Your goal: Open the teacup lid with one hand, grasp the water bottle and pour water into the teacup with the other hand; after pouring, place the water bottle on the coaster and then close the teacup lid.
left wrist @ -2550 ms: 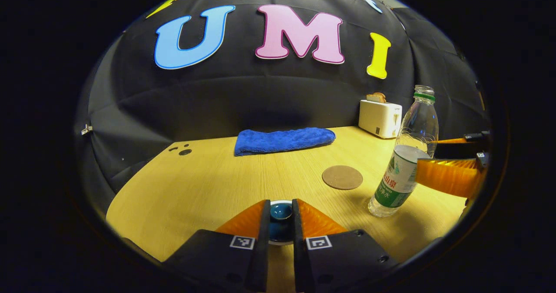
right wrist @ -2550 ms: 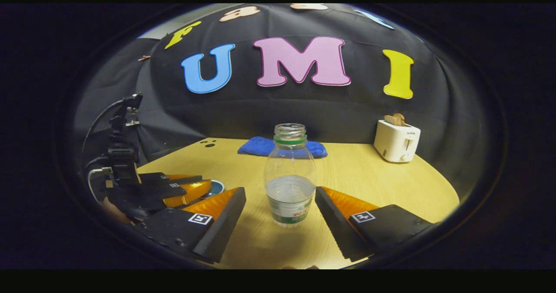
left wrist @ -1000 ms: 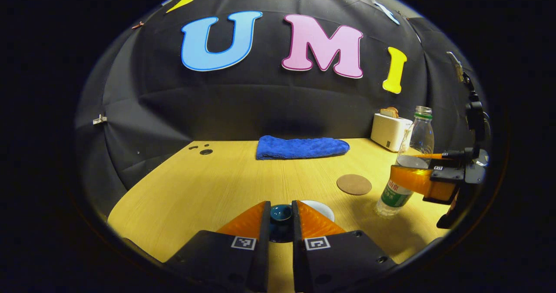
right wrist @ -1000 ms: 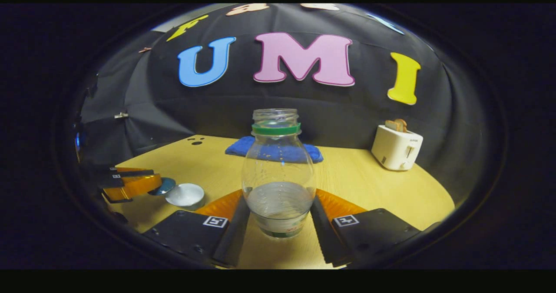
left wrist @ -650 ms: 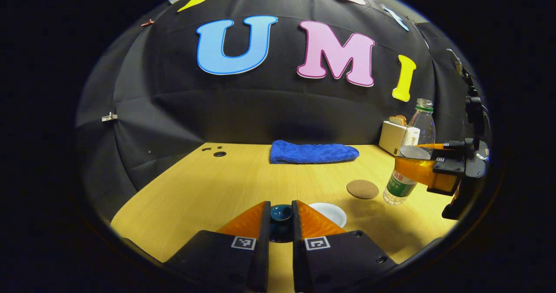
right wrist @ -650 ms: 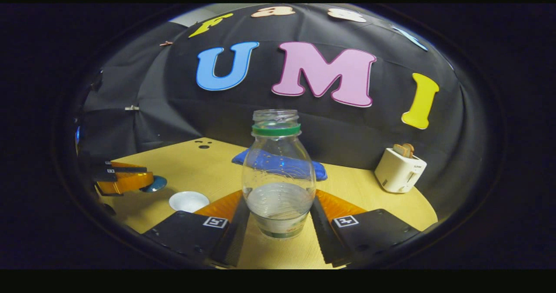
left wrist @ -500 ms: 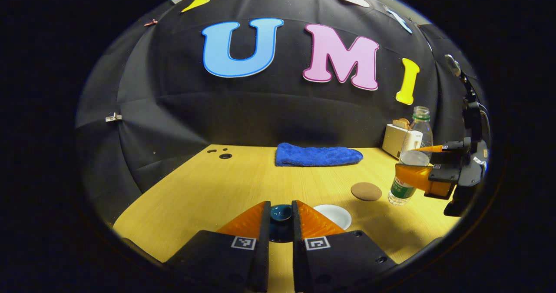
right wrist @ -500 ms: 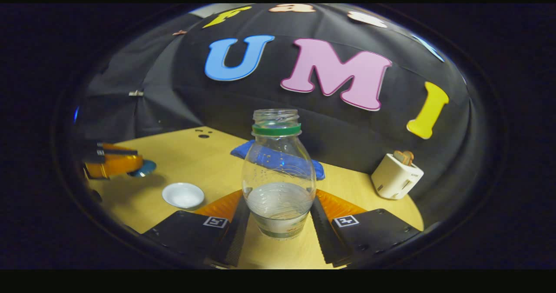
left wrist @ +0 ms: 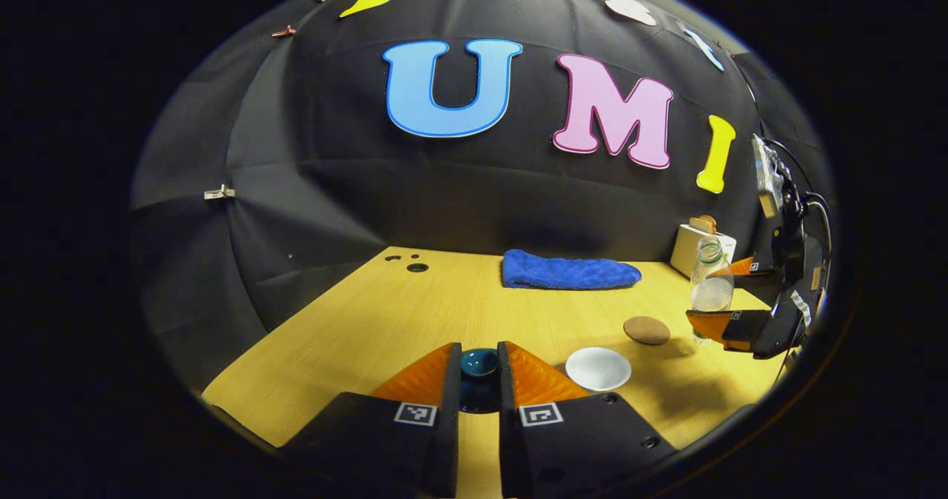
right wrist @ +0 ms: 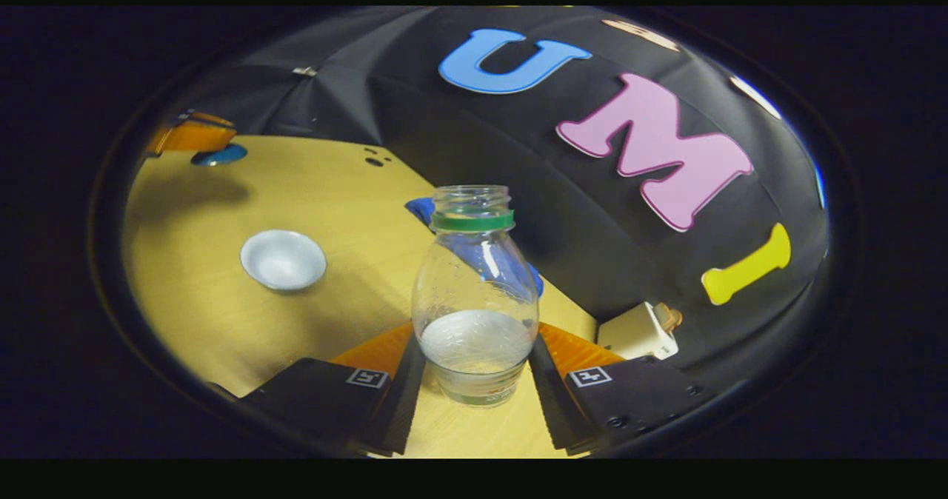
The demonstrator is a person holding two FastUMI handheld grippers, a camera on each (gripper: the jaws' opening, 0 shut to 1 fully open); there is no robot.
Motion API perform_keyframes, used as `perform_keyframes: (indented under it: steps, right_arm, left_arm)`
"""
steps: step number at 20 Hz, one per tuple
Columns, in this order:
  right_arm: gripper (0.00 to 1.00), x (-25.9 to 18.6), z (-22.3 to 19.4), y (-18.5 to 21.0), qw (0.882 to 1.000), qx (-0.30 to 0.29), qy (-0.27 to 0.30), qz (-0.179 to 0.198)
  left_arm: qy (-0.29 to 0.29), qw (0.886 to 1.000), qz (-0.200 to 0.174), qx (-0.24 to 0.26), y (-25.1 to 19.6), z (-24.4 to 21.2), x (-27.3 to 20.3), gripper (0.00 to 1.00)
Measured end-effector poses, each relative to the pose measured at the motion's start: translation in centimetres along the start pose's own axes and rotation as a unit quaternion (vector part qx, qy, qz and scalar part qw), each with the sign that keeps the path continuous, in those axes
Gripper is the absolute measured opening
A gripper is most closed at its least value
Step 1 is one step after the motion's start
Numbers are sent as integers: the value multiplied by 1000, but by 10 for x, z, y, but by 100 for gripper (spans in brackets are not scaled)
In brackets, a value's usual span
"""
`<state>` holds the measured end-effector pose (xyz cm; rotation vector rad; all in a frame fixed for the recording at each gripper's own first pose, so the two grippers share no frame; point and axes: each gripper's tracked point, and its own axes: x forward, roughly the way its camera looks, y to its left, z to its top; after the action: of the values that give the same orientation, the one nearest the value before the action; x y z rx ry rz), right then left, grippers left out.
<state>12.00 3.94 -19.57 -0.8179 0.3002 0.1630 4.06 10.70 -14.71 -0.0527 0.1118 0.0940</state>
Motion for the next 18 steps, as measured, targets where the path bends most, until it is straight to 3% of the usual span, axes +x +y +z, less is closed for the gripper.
perform_keyframes:
  steps: [6, 7, 8, 12, 18]
  right_arm:
    - [73, 14, 9, 16, 993, -121, -8, 13]
    - [77, 15, 10, 20, 990, -136, -10, 18]
    - [73, 16, 11, 27, 989, -147, -13, 25]
    - [73, 23, 8, 52, 980, -195, -5, 47]
    - [73, 31, -6, 58, 968, -245, 22, 58]
  left_arm:
    - [7, 1000, 5, -10, 18, -11, -2, 27]
    - [8, 1000, 5, -12, 21, -12, -2, 27]
    - [8, 1000, 5, -13, 22, -14, -1, 23]
    - [12, 1000, 8, -22, 31, -18, -1, 26]
    - [20, 999, 17, -31, 44, -27, 2, 26]
